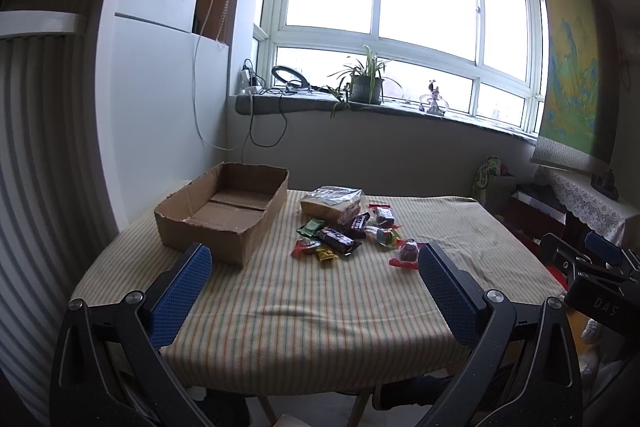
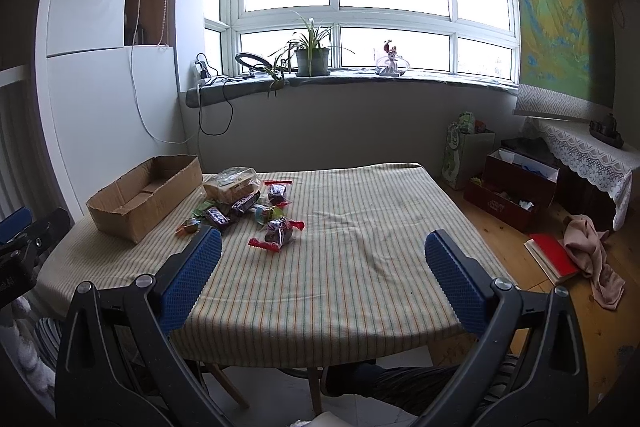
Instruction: Organize snacks
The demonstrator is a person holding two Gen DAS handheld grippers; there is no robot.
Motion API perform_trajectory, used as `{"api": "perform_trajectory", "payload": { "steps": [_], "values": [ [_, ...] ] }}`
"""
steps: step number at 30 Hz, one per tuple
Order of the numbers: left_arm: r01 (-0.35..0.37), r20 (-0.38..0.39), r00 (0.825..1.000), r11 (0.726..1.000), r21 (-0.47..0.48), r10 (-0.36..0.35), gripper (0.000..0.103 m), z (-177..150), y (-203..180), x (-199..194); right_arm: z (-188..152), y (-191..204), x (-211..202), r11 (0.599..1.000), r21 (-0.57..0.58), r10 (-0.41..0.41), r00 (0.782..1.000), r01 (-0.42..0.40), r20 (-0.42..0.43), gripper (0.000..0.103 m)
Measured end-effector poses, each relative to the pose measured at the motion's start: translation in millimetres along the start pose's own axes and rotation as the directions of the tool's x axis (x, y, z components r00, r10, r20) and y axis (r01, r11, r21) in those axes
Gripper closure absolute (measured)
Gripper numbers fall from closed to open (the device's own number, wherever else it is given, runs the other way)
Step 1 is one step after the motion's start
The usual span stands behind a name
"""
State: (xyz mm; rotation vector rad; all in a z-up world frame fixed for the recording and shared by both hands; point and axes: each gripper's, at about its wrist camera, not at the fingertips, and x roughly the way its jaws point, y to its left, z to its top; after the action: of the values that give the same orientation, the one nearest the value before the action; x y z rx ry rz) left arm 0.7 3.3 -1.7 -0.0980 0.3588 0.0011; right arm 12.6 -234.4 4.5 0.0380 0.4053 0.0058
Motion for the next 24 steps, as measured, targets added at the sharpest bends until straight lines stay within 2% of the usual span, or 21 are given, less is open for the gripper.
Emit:
{"api": "perform_trajectory", "payload": {
  "steps": [17,24],
  "values": [
    [0.007,-0.014,1.0,1.0,0.005,-0.007,0.001,0.6,-3.6,8.1,-0.1,-3.0,9.5,1.0,0.007,-0.008,1.0,0.008,-0.014,0.0],
    [0.025,-0.074,0.997,1.0,-0.007,-0.025,0.001,-4.5,3.6,35.4,-2.2,-7.6,49.5,1.0,-0.008,0.023,0.995,-0.024,-0.098,0.0]
  ]
}}
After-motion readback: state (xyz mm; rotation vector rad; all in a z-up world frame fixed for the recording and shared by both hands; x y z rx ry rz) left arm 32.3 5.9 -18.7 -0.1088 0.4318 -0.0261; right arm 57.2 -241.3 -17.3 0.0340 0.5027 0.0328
